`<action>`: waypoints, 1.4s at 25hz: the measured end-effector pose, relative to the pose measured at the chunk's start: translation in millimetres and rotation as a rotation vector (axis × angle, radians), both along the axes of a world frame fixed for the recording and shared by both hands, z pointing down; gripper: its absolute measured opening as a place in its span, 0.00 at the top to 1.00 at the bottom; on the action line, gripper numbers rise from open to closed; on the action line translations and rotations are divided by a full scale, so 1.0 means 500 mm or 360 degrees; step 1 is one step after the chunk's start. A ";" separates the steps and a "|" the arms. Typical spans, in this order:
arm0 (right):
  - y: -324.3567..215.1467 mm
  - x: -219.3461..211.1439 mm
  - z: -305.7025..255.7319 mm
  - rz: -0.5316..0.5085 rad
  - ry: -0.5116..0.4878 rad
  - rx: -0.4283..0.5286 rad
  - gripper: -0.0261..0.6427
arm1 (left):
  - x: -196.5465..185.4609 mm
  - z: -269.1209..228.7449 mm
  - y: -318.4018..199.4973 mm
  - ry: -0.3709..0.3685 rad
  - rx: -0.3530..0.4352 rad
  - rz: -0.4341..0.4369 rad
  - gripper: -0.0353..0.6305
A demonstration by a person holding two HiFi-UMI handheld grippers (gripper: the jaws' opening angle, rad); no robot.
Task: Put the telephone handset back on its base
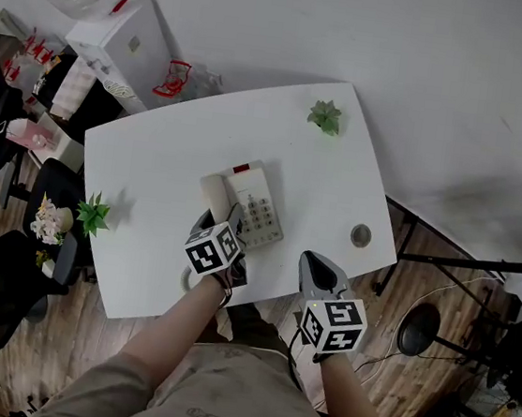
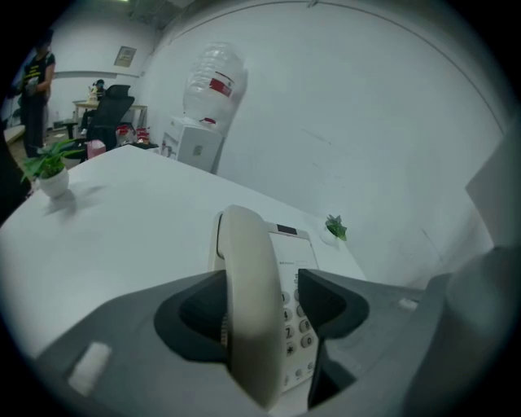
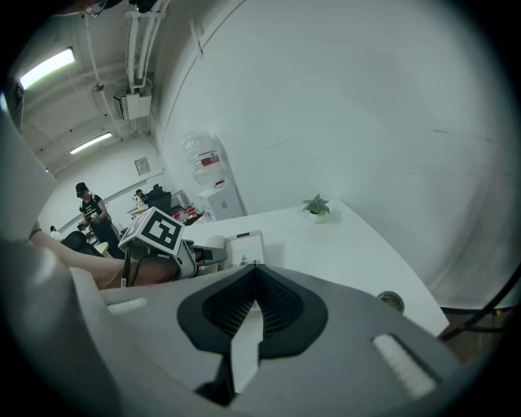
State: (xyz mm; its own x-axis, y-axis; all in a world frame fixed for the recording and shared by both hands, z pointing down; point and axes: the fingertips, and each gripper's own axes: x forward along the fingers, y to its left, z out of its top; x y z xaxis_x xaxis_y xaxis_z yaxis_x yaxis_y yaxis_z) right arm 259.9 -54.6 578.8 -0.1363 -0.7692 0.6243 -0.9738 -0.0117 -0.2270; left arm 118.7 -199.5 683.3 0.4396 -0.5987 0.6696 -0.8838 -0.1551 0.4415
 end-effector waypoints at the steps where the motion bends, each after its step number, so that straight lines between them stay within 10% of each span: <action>1: -0.001 0.000 0.000 -0.0001 -0.0004 0.0001 0.92 | -0.001 0.000 -0.002 0.0018 -0.0011 -0.0037 0.54; 8: 0.002 -0.008 0.006 -0.0004 -0.0028 -0.0012 0.92 | -0.010 -0.004 -0.008 0.0106 0.0005 -0.0142 0.54; 17: -0.031 -0.037 -0.024 -0.0079 -0.0018 0.0050 0.92 | -0.067 -0.103 -0.034 0.0048 0.0242 0.0049 0.49; 35: -0.169 -0.200 -0.388 -0.0429 0.0128 0.0673 0.92 | -0.267 -0.453 -0.023 0.0012 0.0764 0.0286 0.61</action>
State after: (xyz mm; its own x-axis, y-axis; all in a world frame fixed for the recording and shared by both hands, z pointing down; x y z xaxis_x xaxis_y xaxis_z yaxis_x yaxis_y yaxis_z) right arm 159.9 -138.9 384.9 -0.3288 -0.9012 0.2825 -0.9443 0.3189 -0.0816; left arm -14.7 -211.2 456.9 0.5674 -0.7525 0.3343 -0.8217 -0.4909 0.2895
